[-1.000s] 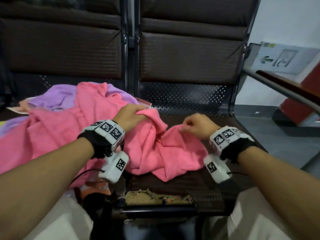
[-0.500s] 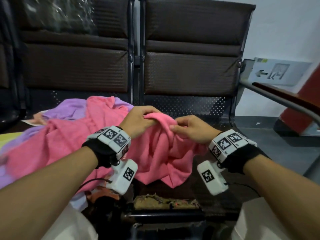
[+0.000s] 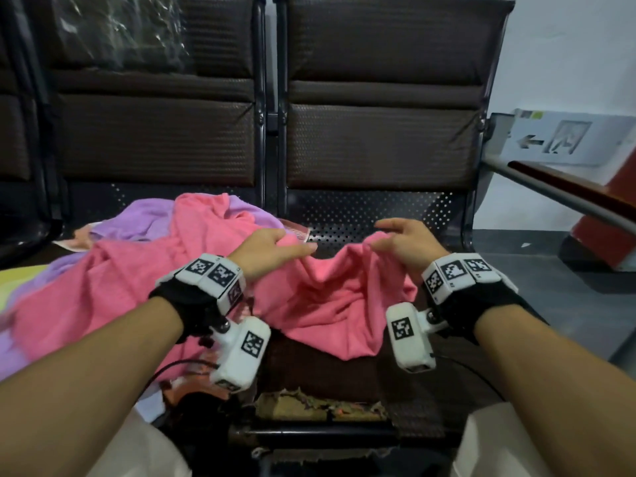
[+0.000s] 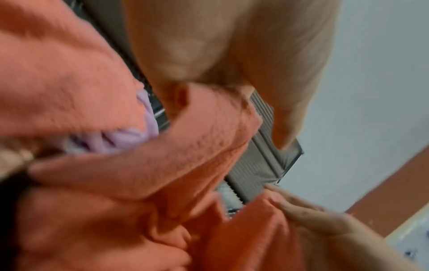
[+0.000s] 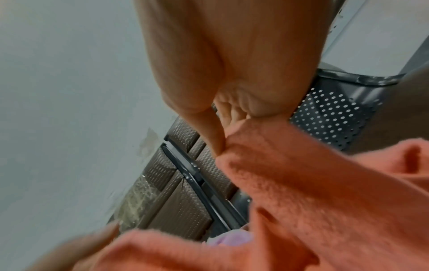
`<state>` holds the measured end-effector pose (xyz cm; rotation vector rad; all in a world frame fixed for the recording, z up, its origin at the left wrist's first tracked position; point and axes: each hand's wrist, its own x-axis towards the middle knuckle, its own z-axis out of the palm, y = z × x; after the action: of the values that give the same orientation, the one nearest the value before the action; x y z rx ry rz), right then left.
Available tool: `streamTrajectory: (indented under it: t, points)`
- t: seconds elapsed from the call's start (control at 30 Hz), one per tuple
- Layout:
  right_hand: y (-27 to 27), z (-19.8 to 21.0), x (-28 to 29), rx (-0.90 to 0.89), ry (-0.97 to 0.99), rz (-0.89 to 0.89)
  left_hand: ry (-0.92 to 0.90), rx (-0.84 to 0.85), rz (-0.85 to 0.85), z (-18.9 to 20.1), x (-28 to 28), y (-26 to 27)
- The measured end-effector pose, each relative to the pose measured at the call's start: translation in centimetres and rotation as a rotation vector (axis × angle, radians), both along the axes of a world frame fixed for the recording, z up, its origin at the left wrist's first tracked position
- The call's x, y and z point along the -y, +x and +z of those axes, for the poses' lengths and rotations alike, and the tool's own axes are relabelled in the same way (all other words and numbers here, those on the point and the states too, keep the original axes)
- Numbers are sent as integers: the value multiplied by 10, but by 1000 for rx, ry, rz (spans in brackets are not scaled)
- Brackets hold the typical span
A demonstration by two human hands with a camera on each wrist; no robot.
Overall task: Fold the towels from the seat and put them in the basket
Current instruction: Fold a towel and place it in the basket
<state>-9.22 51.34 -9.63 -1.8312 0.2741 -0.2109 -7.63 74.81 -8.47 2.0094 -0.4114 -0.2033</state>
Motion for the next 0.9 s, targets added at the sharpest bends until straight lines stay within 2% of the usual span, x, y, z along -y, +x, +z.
streamTrajectory:
  t: [0.07, 0.13, 0.2, 0.3, 0.37, 0.47, 0.57, 0.7, 0.77, 0.9]
  points:
    - [-1, 3, -7, 68, 52, 57, -256, -160, 76, 6, 13, -2]
    - [-3, 4, -10, 68, -39, 50, -420, -278, 214, 11, 19, -3]
    - [-7, -2, -5, -18, -215, 11, -384, -247, 260, 11, 21, -1]
    - [-12, -4, -2, -113, -362, 26, -374, -236, 170, 7, 20, -2]
    - [-14, 3, -4, -39, -291, 51, -391, -220, 136, 7, 18, 0]
    - [-14, 14, -14, 75, -55, 165, -469, -231, 137, 11, 18, 6]
    - [-14, 22, -22, -4, 184, 337, -577, -271, 147, 13, 23, 11]
    - [-8, 26, -20, -71, 308, 412, -665, -351, 148, 10, 26, 15]
    - [-5, 21, -18, -40, 210, 413, -676, -369, 157, 7, 23, 18]
    - [-3, 8, -11, 56, -390, 287, -586, -303, 193, -3, 19, 21]
